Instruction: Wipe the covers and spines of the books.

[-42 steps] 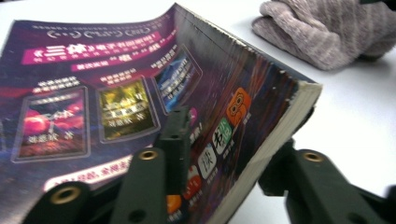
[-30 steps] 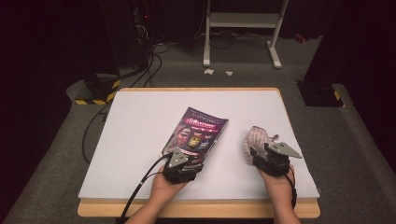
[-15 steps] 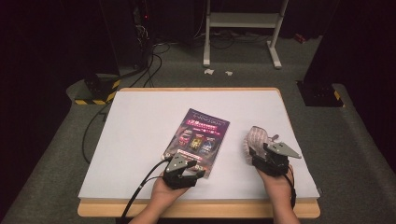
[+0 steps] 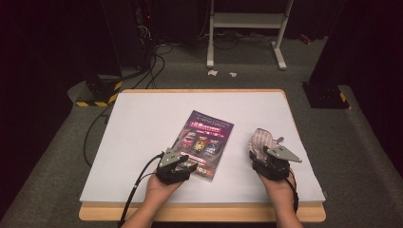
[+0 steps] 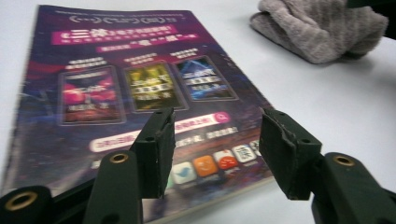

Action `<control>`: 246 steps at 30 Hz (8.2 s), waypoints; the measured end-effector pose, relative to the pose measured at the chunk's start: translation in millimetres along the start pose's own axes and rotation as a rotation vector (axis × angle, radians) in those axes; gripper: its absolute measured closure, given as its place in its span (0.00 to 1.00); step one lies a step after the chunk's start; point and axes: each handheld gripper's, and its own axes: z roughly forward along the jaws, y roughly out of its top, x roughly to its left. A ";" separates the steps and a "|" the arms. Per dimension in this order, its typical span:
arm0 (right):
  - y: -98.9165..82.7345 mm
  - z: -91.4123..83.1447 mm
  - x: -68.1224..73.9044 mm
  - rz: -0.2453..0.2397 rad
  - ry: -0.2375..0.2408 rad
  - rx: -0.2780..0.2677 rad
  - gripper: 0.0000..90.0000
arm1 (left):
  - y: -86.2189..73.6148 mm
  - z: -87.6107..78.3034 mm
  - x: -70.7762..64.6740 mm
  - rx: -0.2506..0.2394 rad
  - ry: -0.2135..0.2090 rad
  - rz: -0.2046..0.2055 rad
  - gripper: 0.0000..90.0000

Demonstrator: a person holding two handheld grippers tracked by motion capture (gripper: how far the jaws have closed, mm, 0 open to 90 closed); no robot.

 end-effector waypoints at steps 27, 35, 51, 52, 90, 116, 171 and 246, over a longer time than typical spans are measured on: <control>-5.3 37.4 64.3 -0.113 0.135 0.096 0.44 | -10.1 -7.8 70.4 0.162 0.121 -0.137 0.47; -10.5 44.2 67.8 -0.123 0.142 0.122 0.44 | -10.2 -7.1 64.8 0.171 0.104 -0.123 0.55; -15.3 58.8 57.8 -0.078 0.153 0.199 0.43 | -13.9 -8.4 20.6 0.206 0.009 -0.068 0.57; -15.8 61.2 57.5 -0.073 0.156 0.210 0.42 | -14.3 -7.5 21.4 0.198 0.008 -0.081 0.57; 5.5 34.1 35.3 -0.120 0.146 0.083 0.51 | -14.8 -26.6 37.8 0.162 0.089 -0.031 0.46; -9.1 35.1 -49.4 0.031 -0.052 0.189 0.31 | -17.6 -32.5 50.9 0.162 0.091 -0.024 0.40; -4.1 58.0 101.3 -0.283 0.280 0.204 0.75 | -16.6 -57.1 80.7 0.146 0.164 -0.048 0.35; 3.8 76.0 167.7 -0.336 0.334 0.205 0.74 | -23.2 -65.1 101.0 0.143 0.186 -0.103 0.34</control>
